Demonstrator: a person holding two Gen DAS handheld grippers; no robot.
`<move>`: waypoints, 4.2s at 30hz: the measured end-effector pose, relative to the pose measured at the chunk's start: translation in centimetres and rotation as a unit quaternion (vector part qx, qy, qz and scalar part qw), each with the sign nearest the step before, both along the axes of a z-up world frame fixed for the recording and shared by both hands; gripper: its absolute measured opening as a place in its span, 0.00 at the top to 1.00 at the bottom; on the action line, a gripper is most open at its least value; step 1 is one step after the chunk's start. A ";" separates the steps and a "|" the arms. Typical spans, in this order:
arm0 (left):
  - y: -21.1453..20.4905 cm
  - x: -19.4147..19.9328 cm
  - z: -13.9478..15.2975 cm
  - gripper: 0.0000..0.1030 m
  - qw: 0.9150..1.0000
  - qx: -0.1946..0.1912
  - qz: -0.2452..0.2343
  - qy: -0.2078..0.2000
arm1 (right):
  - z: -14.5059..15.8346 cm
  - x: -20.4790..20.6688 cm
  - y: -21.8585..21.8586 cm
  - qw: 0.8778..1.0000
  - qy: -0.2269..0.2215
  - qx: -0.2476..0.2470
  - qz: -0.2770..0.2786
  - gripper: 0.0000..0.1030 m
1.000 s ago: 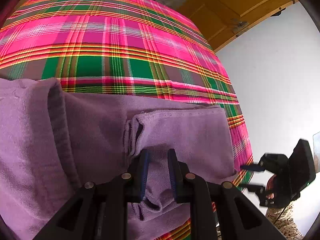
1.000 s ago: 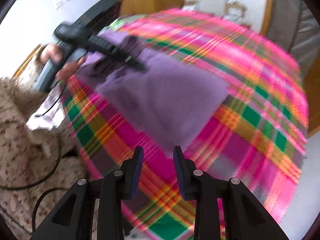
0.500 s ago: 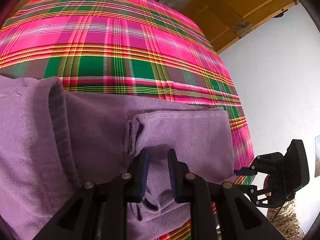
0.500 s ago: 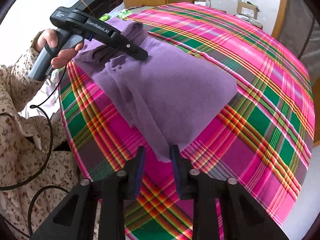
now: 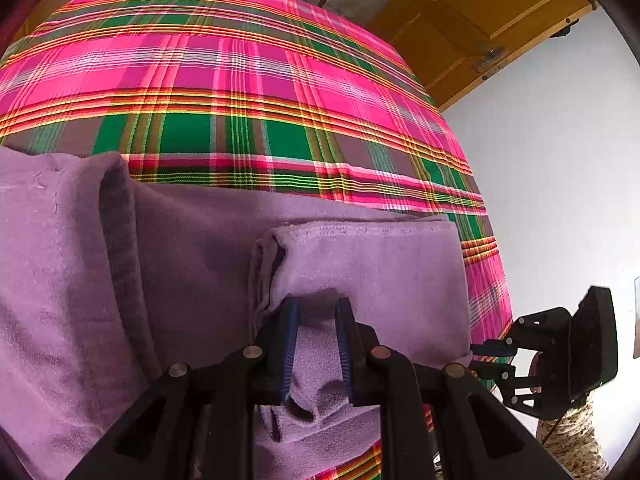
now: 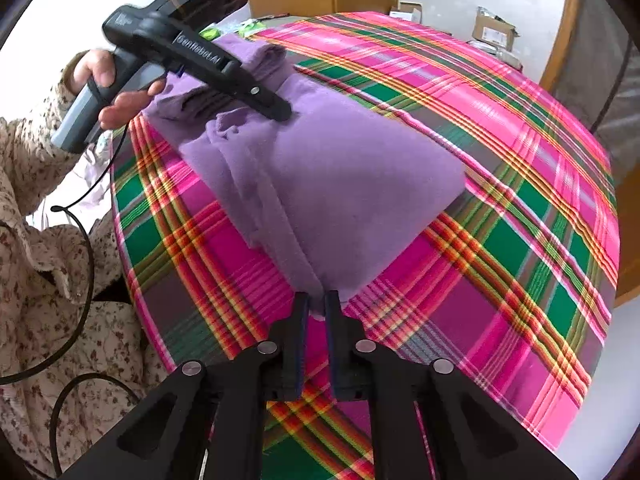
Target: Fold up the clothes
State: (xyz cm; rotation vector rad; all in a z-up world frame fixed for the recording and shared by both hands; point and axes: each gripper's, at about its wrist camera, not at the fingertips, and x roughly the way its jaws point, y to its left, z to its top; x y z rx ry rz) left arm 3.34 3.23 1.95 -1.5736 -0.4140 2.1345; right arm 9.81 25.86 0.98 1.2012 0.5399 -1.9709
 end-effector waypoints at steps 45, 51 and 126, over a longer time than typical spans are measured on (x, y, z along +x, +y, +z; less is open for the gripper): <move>0.0 0.3 -0.1 0.81 1.000 0.006 0.007 0.008 | 0.1 0.0 1.1 0.999 0.021 -0.035 0.001 0.77; 0.1 0.3 -0.1 0.81 1.000 0.000 0.008 0.008 | -0.6 -0.5 0.2 0.999 0.019 -0.038 0.016 0.77; -2.0 1.2 0.5 0.48 0.998 -0.026 0.042 -0.038 | 0.9 4.8 1.3 0.944 0.071 -0.188 -0.261 0.73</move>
